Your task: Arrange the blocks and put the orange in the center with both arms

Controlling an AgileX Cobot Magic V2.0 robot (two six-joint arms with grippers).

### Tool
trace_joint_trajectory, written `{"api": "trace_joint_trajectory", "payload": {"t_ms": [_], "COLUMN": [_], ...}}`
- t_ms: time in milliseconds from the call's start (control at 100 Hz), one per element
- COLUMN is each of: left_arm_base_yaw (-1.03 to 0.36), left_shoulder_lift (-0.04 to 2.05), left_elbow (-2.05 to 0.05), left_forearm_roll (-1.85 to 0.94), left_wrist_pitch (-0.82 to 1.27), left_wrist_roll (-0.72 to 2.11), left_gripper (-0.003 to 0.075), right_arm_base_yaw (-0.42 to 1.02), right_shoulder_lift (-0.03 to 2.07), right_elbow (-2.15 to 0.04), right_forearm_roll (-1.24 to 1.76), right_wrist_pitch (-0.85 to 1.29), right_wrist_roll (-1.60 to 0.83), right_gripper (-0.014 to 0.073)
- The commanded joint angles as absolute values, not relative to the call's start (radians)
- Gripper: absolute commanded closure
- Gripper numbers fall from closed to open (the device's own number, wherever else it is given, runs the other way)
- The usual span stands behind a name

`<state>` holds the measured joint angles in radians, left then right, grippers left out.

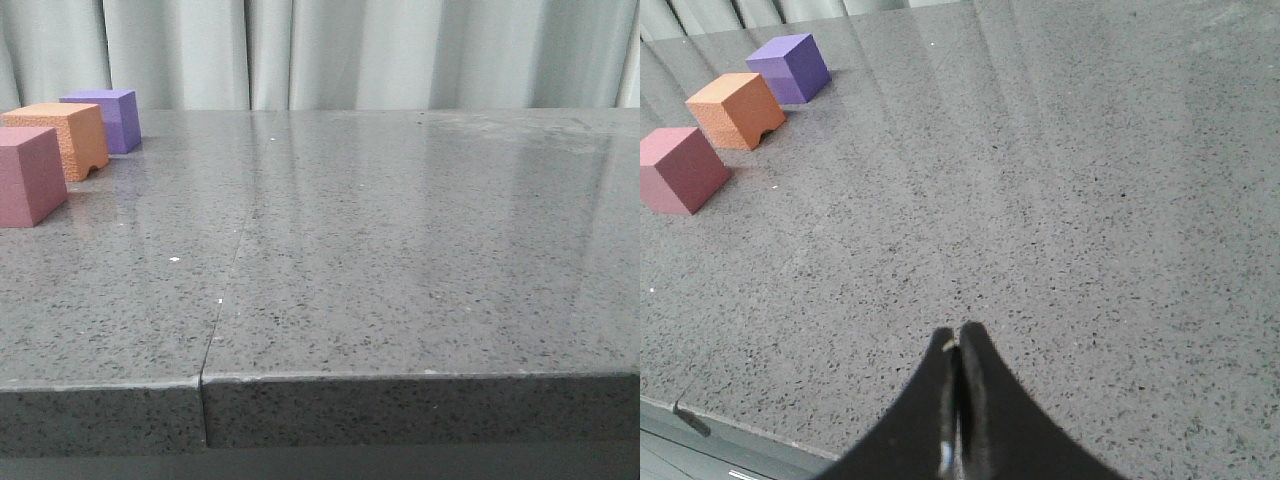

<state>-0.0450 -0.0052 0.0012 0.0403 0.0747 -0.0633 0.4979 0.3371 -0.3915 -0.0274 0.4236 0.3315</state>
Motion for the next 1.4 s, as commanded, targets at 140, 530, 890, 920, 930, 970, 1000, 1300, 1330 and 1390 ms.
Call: {"api": "trace_joint_trajectory", "payload": {"t_ms": [140, 530, 890, 920, 930, 970, 1000, 1300, 1330, 1390], "left_arm_base_yaw": [-0.044, -0.044, -0.044, -0.044, -0.044, -0.044, -0.044, -0.044, -0.044, -0.044], "left_shoulder_lift": [-0.036, -0.036, -0.036, -0.036, -0.036, -0.036, -0.036, -0.036, -0.036, -0.036], "left_elbow": [0.041, 0.041, 0.041, 0.041, 0.041, 0.041, 0.041, 0.041, 0.041, 0.041], "left_forearm_roll": [0.030, 0.030, 0.030, 0.030, 0.030, 0.030, 0.030, 0.030, 0.030, 0.030], "left_wrist_pitch": [-0.011, -0.011, -0.011, -0.011, -0.011, -0.011, -0.011, -0.011, -0.011, -0.011], "left_wrist_roll": [-0.061, -0.061, -0.061, -0.061, -0.061, -0.061, -0.061, -0.061, -0.061, -0.061], "left_gripper": [0.0741, 0.0741, 0.0741, 0.0741, 0.0741, 0.0741, 0.0741, 0.0741, 0.0741, 0.0741], "right_arm_base_yaw": [0.411, 0.141, 0.011, 0.006, 0.004, -0.001, -0.003, -0.005, -0.005, -0.005], "right_shoulder_lift": [0.348, 0.262, 0.127, 0.115, 0.112, 0.094, 0.077, -0.033, -0.033, -0.033], "right_elbow": [-0.330, -0.143, -0.014, -0.001, 0.002, 0.011, 0.010, 0.011, 0.011, 0.011], "right_forearm_roll": [-0.047, -0.048, -0.047, -0.046, -0.046, -0.046, -0.046, -0.041, -0.041, -0.041], "right_wrist_pitch": [0.202, -0.071, -0.103, -0.103, -0.103, -0.099, -0.068, 0.020, 0.018, 0.008], "right_wrist_roll": [0.318, 0.150, 0.130, 0.130, 0.130, 0.130, 0.130, 0.130, 0.130, 0.130], "right_gripper": [0.0663, 0.0663, 0.0663, 0.0663, 0.0663, 0.0663, 0.0663, 0.0663, 0.0663, 0.0663]}}
